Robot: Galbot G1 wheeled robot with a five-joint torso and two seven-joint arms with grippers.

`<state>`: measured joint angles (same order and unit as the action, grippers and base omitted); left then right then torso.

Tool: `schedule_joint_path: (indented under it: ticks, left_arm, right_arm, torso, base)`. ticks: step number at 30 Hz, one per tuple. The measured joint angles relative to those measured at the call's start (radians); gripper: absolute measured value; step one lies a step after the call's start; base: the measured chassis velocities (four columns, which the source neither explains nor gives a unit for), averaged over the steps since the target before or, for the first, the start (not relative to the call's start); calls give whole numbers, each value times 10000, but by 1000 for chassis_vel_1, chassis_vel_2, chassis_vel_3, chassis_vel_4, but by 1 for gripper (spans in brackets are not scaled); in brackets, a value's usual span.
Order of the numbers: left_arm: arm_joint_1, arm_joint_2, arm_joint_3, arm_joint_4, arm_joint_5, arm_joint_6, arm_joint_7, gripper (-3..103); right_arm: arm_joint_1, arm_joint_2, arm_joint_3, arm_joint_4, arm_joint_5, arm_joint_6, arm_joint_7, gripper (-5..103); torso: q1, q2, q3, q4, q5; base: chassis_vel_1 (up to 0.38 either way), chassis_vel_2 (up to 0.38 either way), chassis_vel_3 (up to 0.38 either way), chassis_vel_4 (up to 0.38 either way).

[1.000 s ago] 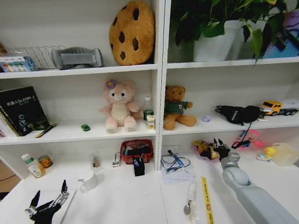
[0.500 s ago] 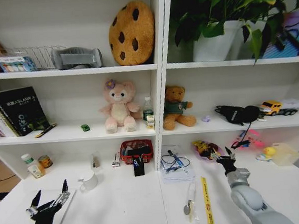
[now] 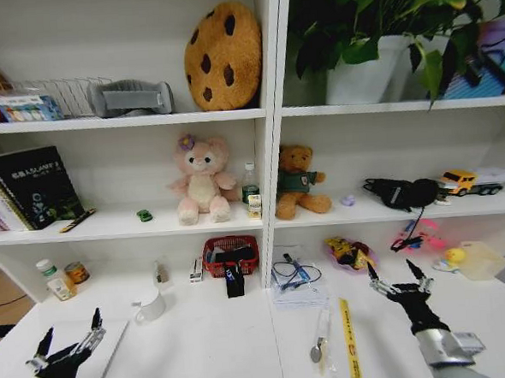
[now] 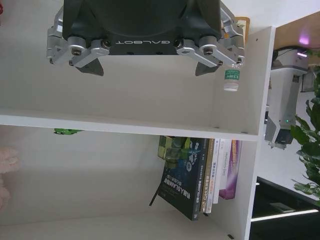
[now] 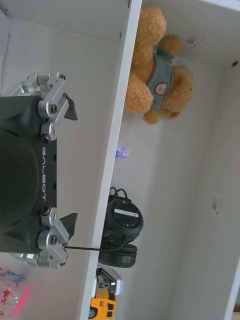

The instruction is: Organize the objects on the table.

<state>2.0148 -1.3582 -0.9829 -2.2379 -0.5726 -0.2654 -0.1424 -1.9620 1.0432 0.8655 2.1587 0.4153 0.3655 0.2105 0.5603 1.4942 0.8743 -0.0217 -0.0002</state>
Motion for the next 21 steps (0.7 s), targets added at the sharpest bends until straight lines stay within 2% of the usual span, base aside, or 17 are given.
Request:
schedule_joint_path:
  ticks: [3, 8, 21]
  left_arm:
    - [86, 25, -122, 1, -161, -100, 37, 100]
    - [86, 97, -242, 67, -256, -153, 18, 100]
    - [-80, 309, -265, 248, -82, -63, -242, 100]
  right_arm:
    - [-440, 378, 145, 213, -359, 360, -49, 100]
    - [-780, 746, 219, 468, -690, 557, 20, 100]
    - [-724, 733, 255, 641, -684, 478, 72, 100]
  torso:
    - [0, 0, 0, 3, 0]
    - [0, -1, 1, 2, 1]
    - [2, -3, 1, 2, 1]
  base:
    - [0, 0, 0, 0]
    - [0, 0, 0, 0]
    - [0, 0, 0, 0]
